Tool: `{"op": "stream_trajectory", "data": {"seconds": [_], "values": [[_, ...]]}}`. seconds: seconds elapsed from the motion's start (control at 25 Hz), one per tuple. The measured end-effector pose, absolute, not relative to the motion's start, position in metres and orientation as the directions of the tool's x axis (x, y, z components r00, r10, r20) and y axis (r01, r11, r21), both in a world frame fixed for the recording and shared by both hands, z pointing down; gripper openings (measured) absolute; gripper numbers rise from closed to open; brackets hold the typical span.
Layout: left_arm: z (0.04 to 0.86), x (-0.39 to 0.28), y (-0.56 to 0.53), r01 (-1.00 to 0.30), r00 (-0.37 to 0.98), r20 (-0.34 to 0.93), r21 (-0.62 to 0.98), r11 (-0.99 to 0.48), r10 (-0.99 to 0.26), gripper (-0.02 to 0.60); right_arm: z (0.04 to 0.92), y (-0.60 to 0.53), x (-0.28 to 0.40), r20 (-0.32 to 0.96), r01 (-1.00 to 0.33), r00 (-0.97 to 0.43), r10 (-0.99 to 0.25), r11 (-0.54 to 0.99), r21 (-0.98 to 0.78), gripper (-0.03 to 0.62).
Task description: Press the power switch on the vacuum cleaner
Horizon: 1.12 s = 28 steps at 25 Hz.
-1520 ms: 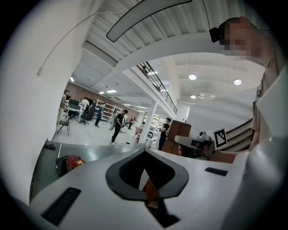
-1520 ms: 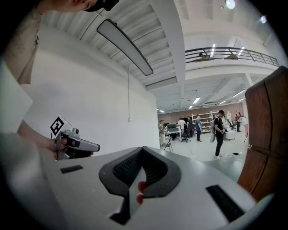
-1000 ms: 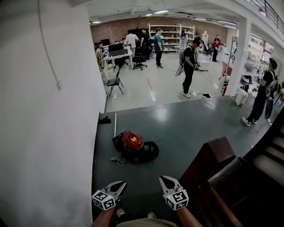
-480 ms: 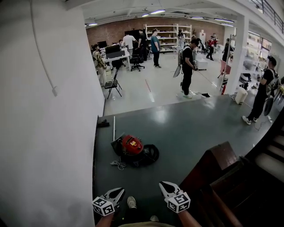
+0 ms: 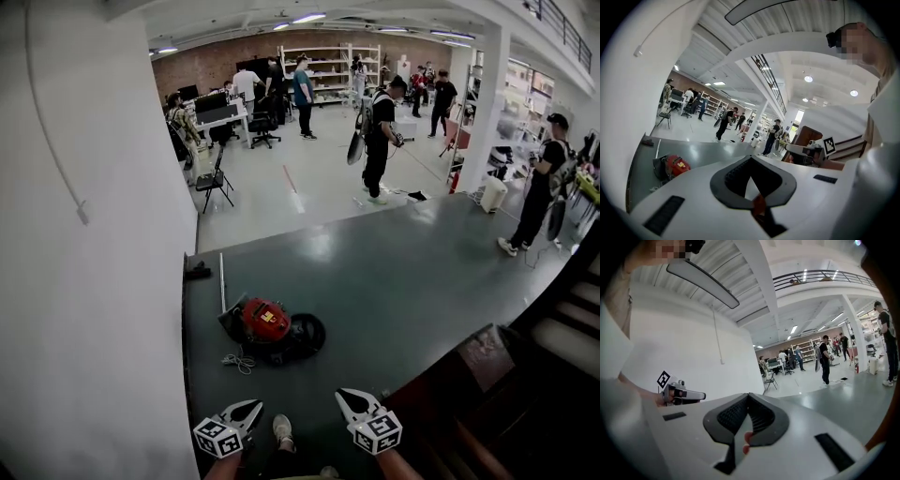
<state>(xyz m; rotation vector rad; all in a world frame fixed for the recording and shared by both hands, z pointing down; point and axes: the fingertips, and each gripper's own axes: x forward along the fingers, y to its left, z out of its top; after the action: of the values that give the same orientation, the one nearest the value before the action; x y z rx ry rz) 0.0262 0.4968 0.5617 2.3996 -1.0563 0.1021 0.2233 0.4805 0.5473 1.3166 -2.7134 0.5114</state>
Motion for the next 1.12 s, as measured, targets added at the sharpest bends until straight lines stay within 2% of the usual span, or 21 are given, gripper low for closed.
{"op": "stream_trajectory", "data": {"seconds": [0.48, 0.8, 1.12], "values": [[0.557, -0.028, 0.322, -0.638, 0.769, 0.294, 0.410, -0.651, -0.568, 0.002, 0.555, 0.318, 0.162, 0.277, -0.821, -0.563, -0.778, 0.489, -0.294, 0.009], [0.553, -0.082, 0.227, -0.583, 0.809, 0.235, 0.433, -0.687, -0.539, 0.002, 0.555, 0.226, 0.108, 0.282, -0.848, -0.522, -0.805, 0.457, -0.268, 0.009], [0.561, -0.130, 0.176, -0.572, 0.817, 0.217, 0.425, -0.702, -0.534, 0.002, 0.555, 0.154, 0.057, 0.227, -0.831, -0.541, -0.810, 0.473, -0.293, 0.010]]}}
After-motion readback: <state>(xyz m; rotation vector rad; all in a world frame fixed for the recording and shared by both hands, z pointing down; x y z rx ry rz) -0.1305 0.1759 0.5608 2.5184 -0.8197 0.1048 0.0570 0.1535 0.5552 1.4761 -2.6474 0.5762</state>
